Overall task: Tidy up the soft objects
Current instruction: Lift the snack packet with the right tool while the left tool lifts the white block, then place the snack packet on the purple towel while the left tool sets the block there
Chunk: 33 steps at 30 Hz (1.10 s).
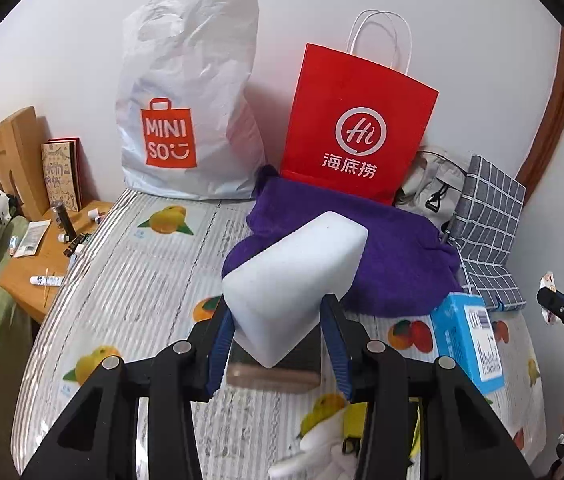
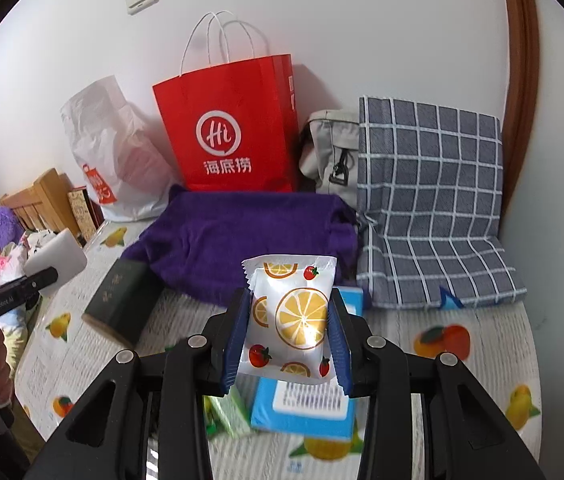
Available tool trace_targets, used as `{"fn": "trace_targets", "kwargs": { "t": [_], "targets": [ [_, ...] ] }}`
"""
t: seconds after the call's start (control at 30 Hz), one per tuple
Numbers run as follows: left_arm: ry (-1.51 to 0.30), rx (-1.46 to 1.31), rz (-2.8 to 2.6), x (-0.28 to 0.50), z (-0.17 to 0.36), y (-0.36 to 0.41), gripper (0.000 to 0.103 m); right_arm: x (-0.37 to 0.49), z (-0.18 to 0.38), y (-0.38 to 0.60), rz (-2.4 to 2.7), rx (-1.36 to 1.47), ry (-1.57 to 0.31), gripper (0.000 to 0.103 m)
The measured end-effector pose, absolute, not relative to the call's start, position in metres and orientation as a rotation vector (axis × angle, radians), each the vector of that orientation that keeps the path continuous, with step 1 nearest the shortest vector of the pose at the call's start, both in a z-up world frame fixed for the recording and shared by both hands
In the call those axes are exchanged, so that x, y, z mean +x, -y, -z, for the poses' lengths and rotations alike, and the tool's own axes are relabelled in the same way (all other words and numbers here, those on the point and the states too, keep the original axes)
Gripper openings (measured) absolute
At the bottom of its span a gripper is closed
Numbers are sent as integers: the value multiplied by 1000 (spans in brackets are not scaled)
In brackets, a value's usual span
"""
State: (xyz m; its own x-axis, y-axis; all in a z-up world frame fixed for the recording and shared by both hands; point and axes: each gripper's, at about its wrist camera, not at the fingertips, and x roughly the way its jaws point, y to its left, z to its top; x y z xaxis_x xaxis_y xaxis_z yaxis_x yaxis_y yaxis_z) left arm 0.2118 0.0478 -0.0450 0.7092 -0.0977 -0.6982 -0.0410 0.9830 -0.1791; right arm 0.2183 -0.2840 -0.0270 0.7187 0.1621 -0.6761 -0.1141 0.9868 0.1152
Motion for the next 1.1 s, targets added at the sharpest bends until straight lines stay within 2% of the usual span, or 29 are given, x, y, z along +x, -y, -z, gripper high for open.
{"fn": "trace_targets", "kwargs": {
  "t": [0.83,1.1],
  "targets": [
    [-794,-177,-11,333,38,-30,42,374,24,263,-253,114,-764,38],
    [-849,-208,-21,393,66,-23,42,415,73,269,-236,88,-869,38]
  ]
}}
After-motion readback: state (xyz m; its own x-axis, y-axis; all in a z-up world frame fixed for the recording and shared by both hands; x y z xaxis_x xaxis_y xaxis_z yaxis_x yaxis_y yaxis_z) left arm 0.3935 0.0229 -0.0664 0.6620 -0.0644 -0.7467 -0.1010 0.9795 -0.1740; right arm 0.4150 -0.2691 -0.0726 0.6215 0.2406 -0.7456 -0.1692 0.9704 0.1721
